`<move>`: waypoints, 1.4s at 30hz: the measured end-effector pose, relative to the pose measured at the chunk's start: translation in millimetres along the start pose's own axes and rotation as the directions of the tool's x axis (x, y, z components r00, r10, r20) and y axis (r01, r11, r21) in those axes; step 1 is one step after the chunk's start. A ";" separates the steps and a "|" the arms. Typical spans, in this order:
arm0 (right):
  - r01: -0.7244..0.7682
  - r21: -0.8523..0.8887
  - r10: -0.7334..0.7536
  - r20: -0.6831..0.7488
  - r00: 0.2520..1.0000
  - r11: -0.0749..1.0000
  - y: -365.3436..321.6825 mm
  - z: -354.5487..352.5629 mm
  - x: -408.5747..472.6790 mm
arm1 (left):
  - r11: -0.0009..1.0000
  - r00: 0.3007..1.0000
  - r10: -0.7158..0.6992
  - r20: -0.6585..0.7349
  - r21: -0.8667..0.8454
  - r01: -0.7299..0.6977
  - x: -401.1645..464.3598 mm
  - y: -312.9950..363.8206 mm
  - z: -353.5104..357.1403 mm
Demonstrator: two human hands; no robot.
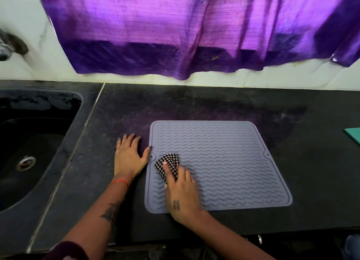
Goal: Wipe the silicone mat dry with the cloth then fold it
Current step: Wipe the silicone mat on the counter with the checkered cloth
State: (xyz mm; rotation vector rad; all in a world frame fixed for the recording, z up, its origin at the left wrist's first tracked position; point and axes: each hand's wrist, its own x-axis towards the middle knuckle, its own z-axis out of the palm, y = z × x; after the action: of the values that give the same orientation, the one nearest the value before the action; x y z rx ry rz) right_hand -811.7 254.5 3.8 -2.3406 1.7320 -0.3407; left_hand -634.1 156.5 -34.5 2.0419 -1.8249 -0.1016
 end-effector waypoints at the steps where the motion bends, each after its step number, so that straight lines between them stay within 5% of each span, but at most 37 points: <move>1: 0.018 0.026 -0.018 0.007 1.000 1.000 0.5 -0.8 0.4 | 1.000 1.000 0.000 0.002 -0.006 0.000 0.1 -0.3 -0.1; 8: 0.273 -0.024 -0.271 0.058 0.961 0.962 -3.1 16.0 -13.1 | 0.999 1.000 -0.004 -0.006 -0.049 0.004 0.8 -1.5 1.2; 13: 0.265 0.141 -0.279 0.093 0.956 0.954 -2.9 -0.4 -10.4 | 0.999 1.000 -0.004 -0.010 -0.040 0.004 -0.5 -2.4 1.7; 20: 0.442 0.178 -0.470 0.166 0.867 0.879 11.4 -2.0 -22.0 | 1.000 1.000 0.000 -0.006 -0.016 0.000 -0.2 -3.7 2.8; 42: 0.331 0.135 -0.343 0.077 0.936 0.934 111.1 -26.4 -47.6 | 1.000 1.000 0.005 -0.010 0.025 -0.005 -5.6 -1.8 0.1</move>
State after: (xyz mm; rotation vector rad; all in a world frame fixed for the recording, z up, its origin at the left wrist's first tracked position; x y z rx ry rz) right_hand -934.2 267.3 -7.5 -2.5142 1.2244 -0.3639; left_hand -633.2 162.0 -36.3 2.0509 -1.8340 -0.0681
